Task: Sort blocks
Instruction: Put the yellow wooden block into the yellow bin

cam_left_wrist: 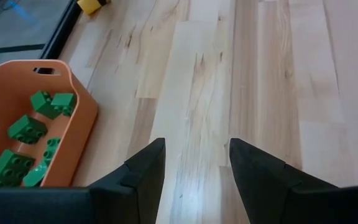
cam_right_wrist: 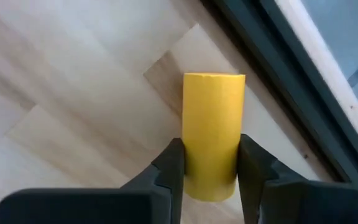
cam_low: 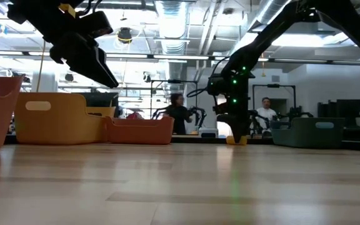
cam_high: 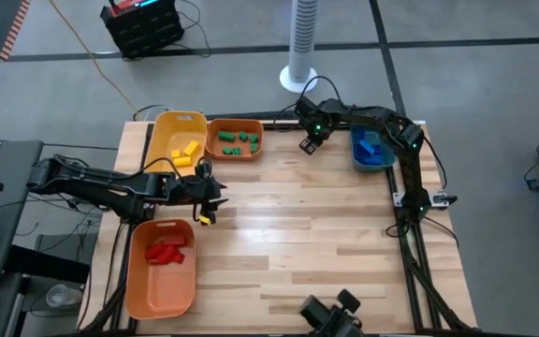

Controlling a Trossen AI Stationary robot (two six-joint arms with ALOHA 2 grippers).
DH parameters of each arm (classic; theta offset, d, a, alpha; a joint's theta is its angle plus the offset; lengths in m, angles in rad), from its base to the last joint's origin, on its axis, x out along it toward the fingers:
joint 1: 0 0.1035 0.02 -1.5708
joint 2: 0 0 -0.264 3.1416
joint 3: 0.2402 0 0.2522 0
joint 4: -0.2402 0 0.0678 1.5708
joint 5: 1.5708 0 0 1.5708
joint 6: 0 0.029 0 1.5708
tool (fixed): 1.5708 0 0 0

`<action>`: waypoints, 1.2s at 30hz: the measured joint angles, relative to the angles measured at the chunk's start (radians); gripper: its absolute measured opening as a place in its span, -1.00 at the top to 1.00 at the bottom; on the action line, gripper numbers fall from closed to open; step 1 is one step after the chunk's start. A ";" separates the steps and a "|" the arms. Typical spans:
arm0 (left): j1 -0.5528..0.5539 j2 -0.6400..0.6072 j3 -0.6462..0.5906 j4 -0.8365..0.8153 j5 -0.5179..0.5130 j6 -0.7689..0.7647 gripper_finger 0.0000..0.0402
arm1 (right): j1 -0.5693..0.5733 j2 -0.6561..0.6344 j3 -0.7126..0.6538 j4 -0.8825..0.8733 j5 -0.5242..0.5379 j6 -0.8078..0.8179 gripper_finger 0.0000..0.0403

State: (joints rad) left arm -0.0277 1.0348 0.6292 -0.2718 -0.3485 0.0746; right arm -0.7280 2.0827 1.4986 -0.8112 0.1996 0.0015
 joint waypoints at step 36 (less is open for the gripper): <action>0.000 0.000 0.000 0.000 0.003 -0.039 0.14 | 0.584 -0.394 0.000 -0.060 -0.080 -0.034 0.49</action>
State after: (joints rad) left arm -0.0277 1.0348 0.6292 -0.2714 -0.3454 0.0356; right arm -0.1443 1.6884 1.4982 -0.8710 0.1195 -0.0323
